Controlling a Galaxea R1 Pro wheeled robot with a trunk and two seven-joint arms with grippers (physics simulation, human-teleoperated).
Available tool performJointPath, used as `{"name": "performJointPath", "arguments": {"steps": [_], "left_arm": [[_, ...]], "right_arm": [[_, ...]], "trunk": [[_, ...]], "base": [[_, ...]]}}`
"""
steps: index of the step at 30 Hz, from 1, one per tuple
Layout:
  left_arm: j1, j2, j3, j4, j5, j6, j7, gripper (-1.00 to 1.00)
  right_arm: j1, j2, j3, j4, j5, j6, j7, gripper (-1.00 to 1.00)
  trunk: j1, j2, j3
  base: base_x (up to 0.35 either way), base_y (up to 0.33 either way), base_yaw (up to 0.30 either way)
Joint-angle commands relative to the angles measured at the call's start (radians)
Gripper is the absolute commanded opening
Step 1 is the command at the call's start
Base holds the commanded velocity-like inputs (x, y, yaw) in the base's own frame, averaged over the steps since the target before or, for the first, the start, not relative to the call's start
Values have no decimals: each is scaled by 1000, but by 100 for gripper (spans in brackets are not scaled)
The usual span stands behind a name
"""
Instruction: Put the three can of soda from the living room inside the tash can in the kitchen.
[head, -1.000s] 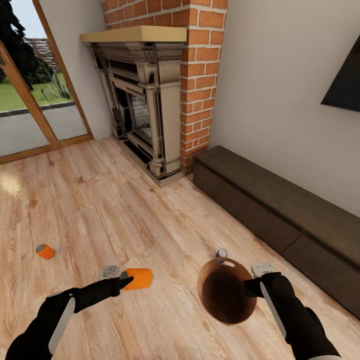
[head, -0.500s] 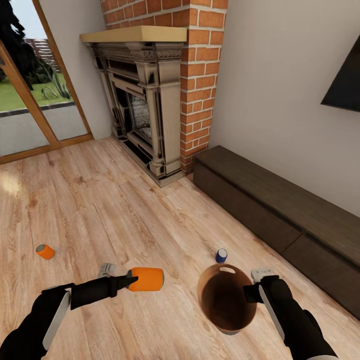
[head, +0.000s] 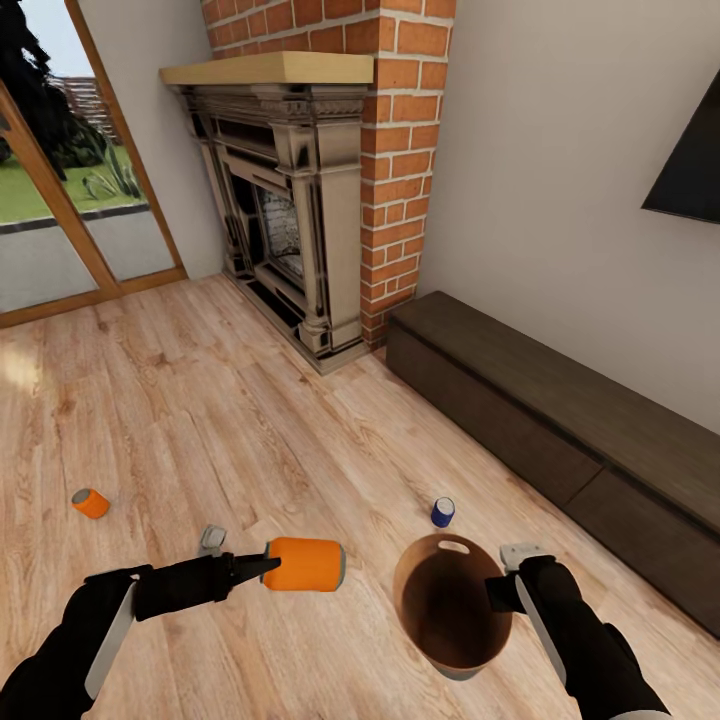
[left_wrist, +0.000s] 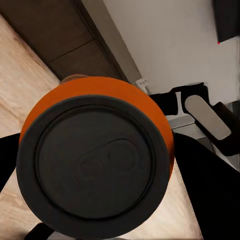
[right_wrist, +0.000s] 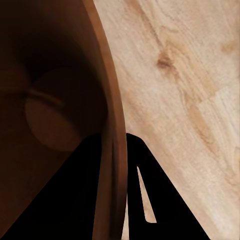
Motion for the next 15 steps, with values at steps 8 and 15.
{"name": "performJointPath", "arguments": {"steps": [8,15], "left_arm": [[0,-4,-5,-4,1,7,-7,-100],[0,-28,-6,-4,1,7,-8,-100]], "right_arm": [[-5,6,0,14,-12,-1,5,-100],[-32,26,9,73,-12,-59,6,-100]], "trunk": [[0,0,0],[0,0,0]], "base": [[0,0,0],[0,0,0]]}}
